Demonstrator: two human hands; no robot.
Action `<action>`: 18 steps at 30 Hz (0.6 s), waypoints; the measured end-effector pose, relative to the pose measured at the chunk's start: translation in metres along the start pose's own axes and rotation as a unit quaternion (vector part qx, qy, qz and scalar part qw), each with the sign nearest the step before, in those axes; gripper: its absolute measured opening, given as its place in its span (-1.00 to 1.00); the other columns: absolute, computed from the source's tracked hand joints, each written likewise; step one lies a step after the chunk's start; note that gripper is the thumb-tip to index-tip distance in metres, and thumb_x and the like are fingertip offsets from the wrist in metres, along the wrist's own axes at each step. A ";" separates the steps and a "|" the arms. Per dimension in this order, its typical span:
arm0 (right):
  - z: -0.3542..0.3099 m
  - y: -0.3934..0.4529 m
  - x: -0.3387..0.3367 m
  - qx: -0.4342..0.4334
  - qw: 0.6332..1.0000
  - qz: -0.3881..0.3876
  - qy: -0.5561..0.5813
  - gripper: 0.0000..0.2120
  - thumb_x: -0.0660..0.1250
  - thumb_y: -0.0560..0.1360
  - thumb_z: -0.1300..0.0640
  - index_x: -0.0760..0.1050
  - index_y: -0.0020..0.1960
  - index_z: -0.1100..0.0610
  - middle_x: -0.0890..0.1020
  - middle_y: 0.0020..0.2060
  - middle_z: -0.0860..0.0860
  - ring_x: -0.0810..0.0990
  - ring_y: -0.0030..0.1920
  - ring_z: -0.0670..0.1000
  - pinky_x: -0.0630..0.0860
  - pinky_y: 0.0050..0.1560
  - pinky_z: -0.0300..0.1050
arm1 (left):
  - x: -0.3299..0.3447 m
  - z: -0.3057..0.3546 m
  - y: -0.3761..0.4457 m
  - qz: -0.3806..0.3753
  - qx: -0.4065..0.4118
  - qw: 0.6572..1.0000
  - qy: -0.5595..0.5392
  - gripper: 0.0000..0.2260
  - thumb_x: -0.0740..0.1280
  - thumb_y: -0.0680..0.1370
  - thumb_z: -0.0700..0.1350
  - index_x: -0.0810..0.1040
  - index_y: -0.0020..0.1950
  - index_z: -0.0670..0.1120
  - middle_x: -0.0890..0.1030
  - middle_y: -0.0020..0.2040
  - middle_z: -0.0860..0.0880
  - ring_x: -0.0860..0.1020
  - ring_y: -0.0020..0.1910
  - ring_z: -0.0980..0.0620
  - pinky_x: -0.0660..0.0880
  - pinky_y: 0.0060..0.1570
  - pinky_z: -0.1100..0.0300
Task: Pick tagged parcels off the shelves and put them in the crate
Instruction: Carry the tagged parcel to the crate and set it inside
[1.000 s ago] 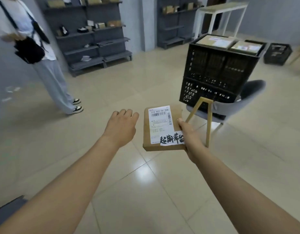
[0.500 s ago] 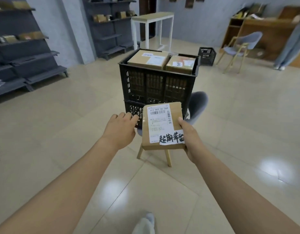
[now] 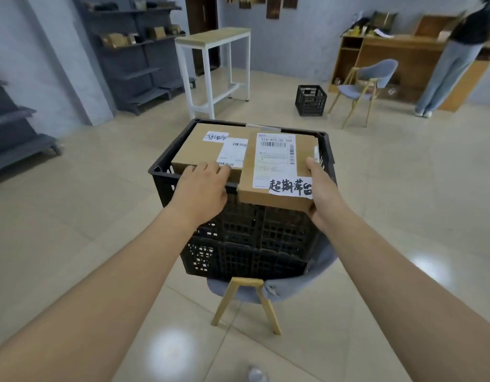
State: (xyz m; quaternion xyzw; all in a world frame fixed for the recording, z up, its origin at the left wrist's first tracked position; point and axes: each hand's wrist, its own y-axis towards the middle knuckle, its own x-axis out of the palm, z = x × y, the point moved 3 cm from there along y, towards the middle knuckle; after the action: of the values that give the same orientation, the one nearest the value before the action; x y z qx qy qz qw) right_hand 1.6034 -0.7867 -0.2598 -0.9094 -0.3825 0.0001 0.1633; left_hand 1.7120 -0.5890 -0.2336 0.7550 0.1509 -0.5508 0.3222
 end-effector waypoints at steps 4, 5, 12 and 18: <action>-0.026 0.090 0.006 -0.006 1.000 0.024 0.004 -0.57 0.18 0.60 -0.16 0.43 0.35 0.07 0.70 0.07 0.09 0.71 0.01 0.11 0.65 0.02 0.08 | 0.028 -0.017 0.073 0.004 0.016 1.000 0.010 -0.67 0.22 0.56 -0.08 0.40 0.32 -0.08 0.55 0.14 -0.10 0.51 0.12 -0.13 0.45 0.08 0.00; -0.030 0.110 0.008 -0.004 1.000 0.029 0.004 -0.56 0.18 0.60 -0.16 0.42 0.36 0.07 0.69 0.09 0.09 0.70 0.02 0.12 0.66 -0.03 0.04 | 0.035 -0.020 0.090 0.006 0.017 1.000 0.012 -0.66 0.21 0.56 -0.08 0.39 0.34 -0.08 0.55 0.16 -0.09 0.51 0.13 -0.13 0.45 0.10 0.00; -0.028 0.198 0.005 0.032 0.989 0.052 -0.135 -0.30 0.16 0.38 -0.35 0.50 0.32 0.09 0.67 0.13 0.09 0.63 0.13 0.18 0.51 0.25 0.16 | 0.080 -0.028 0.177 -0.021 0.030 0.999 0.010 -0.64 0.18 0.57 -0.15 0.36 0.38 -0.09 0.50 0.23 -0.10 0.46 0.20 -0.13 0.39 0.16 0.00; -0.039 0.209 -0.006 -0.048 0.922 0.159 -0.351 -0.41 0.12 0.51 -0.16 0.40 0.41 0.16 0.51 0.30 0.18 0.51 0.24 0.26 0.45 0.19 0.04 | 0.104 -0.022 0.205 -0.040 0.055 0.997 -0.021 -0.62 0.20 0.56 -0.17 0.36 0.39 -0.09 0.49 0.26 -0.12 0.45 0.23 -0.15 0.39 0.17 -0.02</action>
State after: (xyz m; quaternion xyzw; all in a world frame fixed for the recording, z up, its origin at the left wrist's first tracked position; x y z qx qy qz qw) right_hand 1.7490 -0.9391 -0.2856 -0.9068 -0.2648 0.3270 -0.0270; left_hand 1.8837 -0.7405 -0.2607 0.7531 0.1438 -0.5867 0.2607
